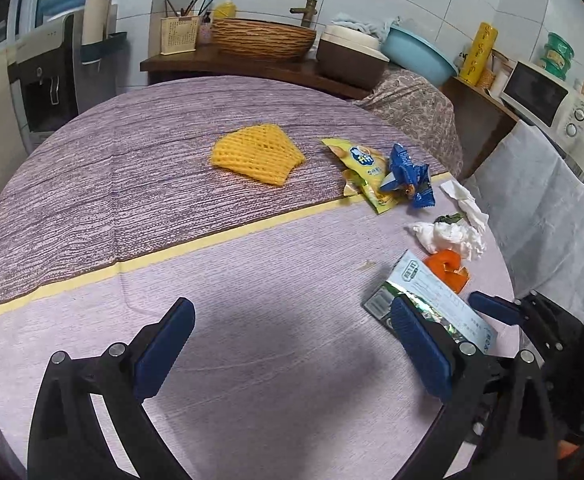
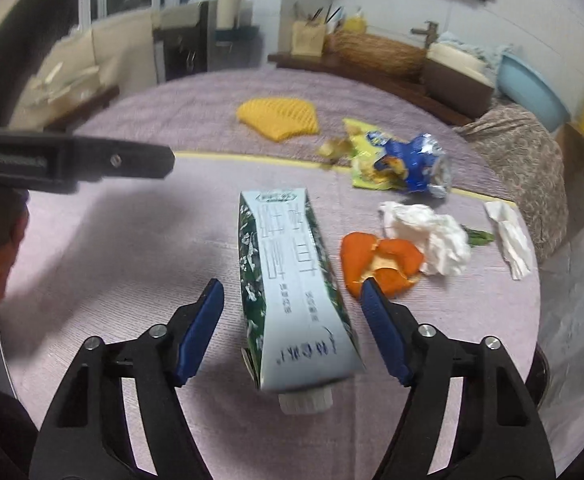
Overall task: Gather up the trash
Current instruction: 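Grasp the green-white milk carton with the right tool while the left tool grasps the yellow foam net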
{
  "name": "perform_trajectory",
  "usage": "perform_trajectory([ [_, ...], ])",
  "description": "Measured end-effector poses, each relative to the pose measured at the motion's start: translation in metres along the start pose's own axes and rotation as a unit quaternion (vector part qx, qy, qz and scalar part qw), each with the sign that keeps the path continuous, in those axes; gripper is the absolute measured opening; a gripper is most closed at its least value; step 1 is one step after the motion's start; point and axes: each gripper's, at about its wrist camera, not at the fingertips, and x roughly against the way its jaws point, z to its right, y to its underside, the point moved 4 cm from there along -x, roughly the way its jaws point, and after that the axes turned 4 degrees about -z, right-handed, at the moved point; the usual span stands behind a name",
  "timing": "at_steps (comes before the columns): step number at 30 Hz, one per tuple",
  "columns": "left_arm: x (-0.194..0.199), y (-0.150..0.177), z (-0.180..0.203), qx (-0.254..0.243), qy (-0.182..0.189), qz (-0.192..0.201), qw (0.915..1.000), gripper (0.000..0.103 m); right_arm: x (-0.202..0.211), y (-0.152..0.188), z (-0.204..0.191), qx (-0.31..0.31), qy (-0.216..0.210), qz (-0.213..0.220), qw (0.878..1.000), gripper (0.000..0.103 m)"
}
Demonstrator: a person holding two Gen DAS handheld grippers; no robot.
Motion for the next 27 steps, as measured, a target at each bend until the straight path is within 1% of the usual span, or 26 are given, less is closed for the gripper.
perform_trajectory([
  [1,-0.001,-0.001,-0.003,-0.001,-0.005,-0.003,1.0,0.097,-0.006,-0.002,-0.001,0.005,0.004,-0.011,1.0,0.057],
  [3,-0.004,-0.005,-0.008,-0.009,-0.015,-0.005,0.9998,0.097,-0.015,-0.005,-0.003,0.014,0.005,-0.031,0.999,0.056],
  [6,-0.009,-0.014,-0.014,-0.018,-0.014,-0.02,0.9995,0.097,-0.017,-0.006,-0.005,0.024,0.006,-0.04,0.999,0.052],
  [7,-0.01,-0.017,-0.017,-0.022,-0.015,-0.02,0.9994,0.097,-0.015,-0.004,-0.006,0.026,0.007,-0.038,0.999,0.052],
  [9,-0.016,-0.028,-0.021,-0.035,-0.027,-0.018,0.9989,0.097,-0.006,-0.001,-0.006,0.015,0.005,-0.024,1.0,0.052],
  [11,-0.028,-0.044,-0.026,-0.049,-0.055,-0.016,0.9972,0.097,0.003,0.0,-0.003,-0.003,0.001,-0.009,1.0,0.052],
  [12,-0.035,-0.05,-0.026,-0.054,-0.058,-0.017,0.9967,0.097,0.01,0.001,-0.001,-0.013,-0.002,0.001,1.0,0.052],
  [15,-0.065,-0.075,-0.029,-0.08,-0.072,-0.021,0.994,0.097,0.03,0.003,0.006,-0.043,-0.016,0.03,0.998,0.052],
  [17,-0.083,-0.092,-0.031,-0.087,-0.088,-0.027,0.9919,0.096,0.042,0.006,0.012,-0.058,-0.012,0.044,0.997,0.052],
  [18,-0.092,-0.101,-0.033,-0.085,-0.083,-0.031,0.9924,0.096,0.045,0.007,0.013,-0.061,-0.009,0.047,0.997,0.052],
  [20,-0.105,-0.117,-0.039,-0.058,-0.055,-0.038,0.9961,0.096,0.052,0.011,0.017,-0.069,-0.004,0.053,0.996,0.052],
  [22,-0.12,-0.136,-0.05,-0.033,-0.047,-0.04,0.9976,0.095,0.056,0.016,0.021,-0.078,-0.001,0.056,0.995,0.052],
  [24,-0.13,-0.146,-0.055,-0.024,-0.043,-0.047,0.9977,0.087,0.057,0.022,0.025,-0.088,0.003,0.055,0.995,0.052],
  [25,-0.135,-0.149,-0.056,-0.024,-0.033,-0.056,0.9976,0.084,0.056,0.024,0.026,-0.092,0.004,0.054,0.994,0.052],
  [26,-0.138,-0.149,-0.056,-0.024,-0.024,-0.064,0.9974,0.076,0.056,0.026,0.028,-0.096,0.004,0.053,0.994,0.052],
  [27,-0.141,-0.148,-0.054,-0.028,-0.017,-0.073,0.9968,0.066,0.055,0.029,0.03,-0.1,0.003,0.052,0.994,0.052],
])
